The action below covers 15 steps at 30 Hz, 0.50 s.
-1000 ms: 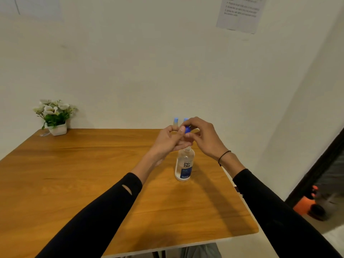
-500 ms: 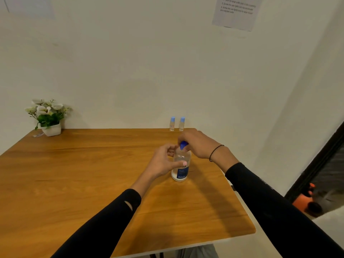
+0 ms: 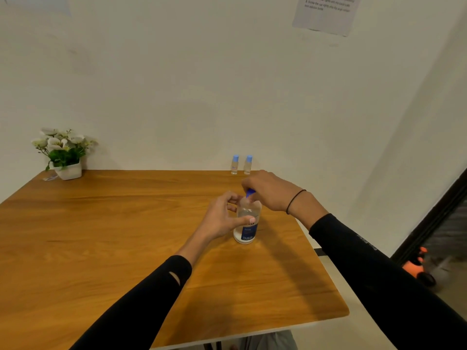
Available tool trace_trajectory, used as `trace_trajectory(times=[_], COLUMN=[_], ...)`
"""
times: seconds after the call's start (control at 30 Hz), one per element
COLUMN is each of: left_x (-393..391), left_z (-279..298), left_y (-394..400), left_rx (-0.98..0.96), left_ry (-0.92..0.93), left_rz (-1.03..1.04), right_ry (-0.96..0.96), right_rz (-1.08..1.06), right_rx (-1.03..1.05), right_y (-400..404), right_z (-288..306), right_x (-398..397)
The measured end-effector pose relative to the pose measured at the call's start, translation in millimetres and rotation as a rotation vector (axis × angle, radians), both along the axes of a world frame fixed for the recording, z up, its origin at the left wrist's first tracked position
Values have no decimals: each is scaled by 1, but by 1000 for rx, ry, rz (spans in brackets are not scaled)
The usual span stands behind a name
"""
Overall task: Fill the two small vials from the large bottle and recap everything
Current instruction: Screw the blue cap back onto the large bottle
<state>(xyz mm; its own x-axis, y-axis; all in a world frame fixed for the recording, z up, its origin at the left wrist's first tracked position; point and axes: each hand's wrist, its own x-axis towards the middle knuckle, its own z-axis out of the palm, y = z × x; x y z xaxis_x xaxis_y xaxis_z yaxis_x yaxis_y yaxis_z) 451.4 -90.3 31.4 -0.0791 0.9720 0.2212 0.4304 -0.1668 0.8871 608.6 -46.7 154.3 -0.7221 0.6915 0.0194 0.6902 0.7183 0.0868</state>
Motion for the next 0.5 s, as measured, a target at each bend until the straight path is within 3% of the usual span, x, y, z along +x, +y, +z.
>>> trace_trajectory(times=[0.17,0.33,0.5], left_x=[0,2,2], left_z=[1,1,2], left_y=[-1,1,1], left_rx=[-10,-11,-15], left_ry=[-1,-6,19], left_rz=[5,4,12], right_ry=[-90,72,3], right_rz=[-100,-17,-5], right_rx=[120,-119,-9], right_y=[2,1,-1], right_z=[-2,-5,0], right_x=[-1,8,2])
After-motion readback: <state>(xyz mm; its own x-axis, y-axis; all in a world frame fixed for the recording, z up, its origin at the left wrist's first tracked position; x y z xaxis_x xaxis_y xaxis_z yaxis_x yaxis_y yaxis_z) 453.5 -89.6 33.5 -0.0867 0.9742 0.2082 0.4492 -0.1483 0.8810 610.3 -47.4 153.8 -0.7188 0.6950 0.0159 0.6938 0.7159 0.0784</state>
